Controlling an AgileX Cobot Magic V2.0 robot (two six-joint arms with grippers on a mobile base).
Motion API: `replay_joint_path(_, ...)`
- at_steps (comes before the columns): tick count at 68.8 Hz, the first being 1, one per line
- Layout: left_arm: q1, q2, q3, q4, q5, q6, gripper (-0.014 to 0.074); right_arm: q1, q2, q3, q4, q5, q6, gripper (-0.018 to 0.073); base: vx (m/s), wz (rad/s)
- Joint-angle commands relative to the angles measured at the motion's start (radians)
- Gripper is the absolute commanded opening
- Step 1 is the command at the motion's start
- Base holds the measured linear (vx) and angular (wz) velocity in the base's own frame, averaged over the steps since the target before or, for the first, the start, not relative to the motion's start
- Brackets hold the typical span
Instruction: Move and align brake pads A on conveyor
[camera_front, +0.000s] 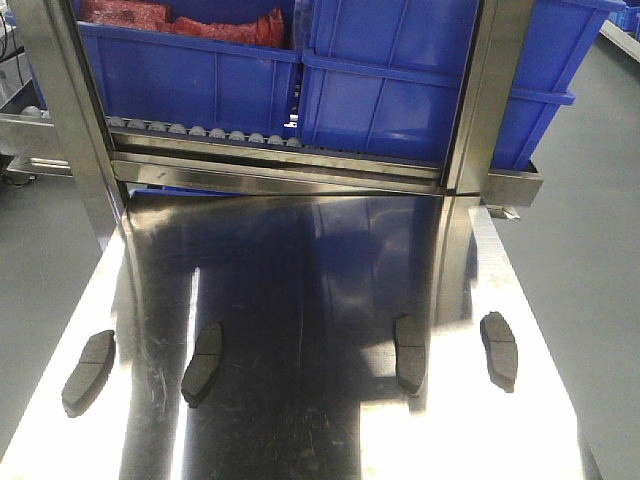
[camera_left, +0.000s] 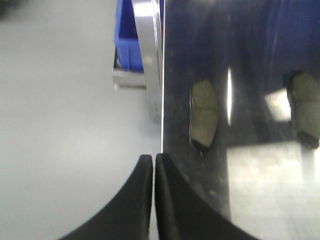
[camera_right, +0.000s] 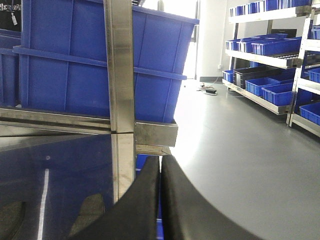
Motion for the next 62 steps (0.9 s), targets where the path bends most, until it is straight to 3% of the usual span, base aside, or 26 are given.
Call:
replay_joint_path(1,-0.005,0.033,-0.042,-0.048,-0.015,0.001,-0.0006,-0.007,-0.012,0.01,-0.009,-0.072,-0.007,-0.0011,0.0,0.0)
replay_joint_path(7,-0.005,0.033,-0.042,-0.091,-0.026,0.001,-0.0006,-0.007,-0.012,0.01,-0.009,-0.072,-0.007,-0.0011,0.0,0.0)
replay_joint_path(26,-0.005,0.049,-0.048,-0.079,0.005,0.003,0.0022,-0.007,-0.012,0.01,-0.009,-0.072,-0.007,-0.0011,0.0,0.0)
replay_joint_path(43,-0.005,0.131,-0.048,-0.081,0.037,0.03,0.0251,-0.007,-0.012,0.01,-0.009,-0.072,-0.007,-0.0011,0.0,0.0)
replay_joint_path(54,-0.005,0.159,-0.049,-0.091,0.014,0.064,0.0435,-0.007,-0.012,0.01,-0.009,-0.072,-0.007,-0.0011,0.0,0.0)
replay_joint_path(62,-0.005,0.187,-0.061,-0.103,-0.02,0.067,0.0514,-0.007,-0.012,0.01,-0.009,-0.072,-0.007,-0.0011,0.0,0.0)
